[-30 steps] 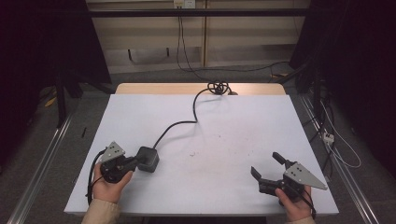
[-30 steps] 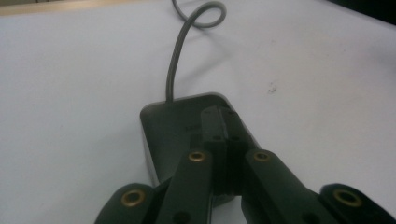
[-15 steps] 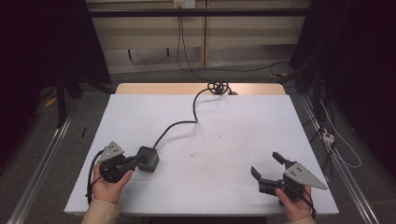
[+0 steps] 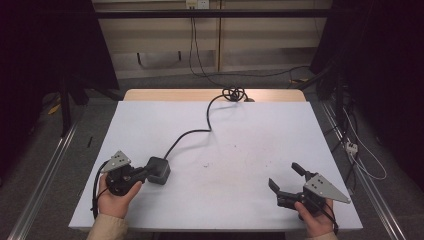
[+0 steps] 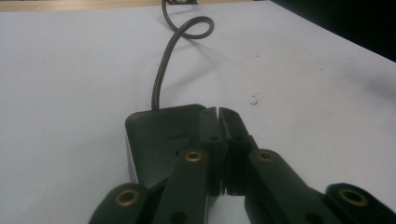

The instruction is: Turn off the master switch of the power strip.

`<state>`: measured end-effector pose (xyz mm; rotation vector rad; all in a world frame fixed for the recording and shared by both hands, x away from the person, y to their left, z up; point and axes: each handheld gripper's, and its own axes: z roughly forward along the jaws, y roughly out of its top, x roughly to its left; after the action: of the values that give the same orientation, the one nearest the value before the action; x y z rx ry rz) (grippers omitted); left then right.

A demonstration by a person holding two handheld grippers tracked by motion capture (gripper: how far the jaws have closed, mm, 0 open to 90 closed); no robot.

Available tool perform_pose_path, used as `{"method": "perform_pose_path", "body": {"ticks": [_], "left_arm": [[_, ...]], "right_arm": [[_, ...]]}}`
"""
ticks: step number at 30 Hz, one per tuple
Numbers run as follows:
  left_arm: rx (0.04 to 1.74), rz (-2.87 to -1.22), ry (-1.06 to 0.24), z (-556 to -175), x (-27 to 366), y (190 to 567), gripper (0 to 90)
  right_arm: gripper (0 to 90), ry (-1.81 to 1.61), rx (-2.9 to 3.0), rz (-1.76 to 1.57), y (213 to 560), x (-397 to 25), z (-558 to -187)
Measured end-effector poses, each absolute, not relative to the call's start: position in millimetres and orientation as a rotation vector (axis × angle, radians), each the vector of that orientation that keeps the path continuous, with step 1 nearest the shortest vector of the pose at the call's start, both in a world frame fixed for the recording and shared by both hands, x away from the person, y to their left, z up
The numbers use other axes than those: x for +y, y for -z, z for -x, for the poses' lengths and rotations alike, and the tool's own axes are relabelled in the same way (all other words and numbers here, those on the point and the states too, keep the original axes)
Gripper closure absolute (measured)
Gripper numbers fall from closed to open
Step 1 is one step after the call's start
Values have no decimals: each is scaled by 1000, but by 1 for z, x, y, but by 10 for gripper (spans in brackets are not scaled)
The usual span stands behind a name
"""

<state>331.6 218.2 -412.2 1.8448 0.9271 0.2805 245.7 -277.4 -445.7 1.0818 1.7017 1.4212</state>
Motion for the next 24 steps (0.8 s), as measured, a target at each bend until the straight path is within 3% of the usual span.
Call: {"method": "perform_pose_path", "body": {"ticks": [6, 24], "left_arm": [[921, -1827, -268, -333, 217, 409, 787], [912, -1828, -255, -336, 215, 407, 681]], "right_arm": [[52, -1420, 1697, -1084, 446, -278, -246], [52, -1422, 1694, -1093, 446, -280, -244]]}}
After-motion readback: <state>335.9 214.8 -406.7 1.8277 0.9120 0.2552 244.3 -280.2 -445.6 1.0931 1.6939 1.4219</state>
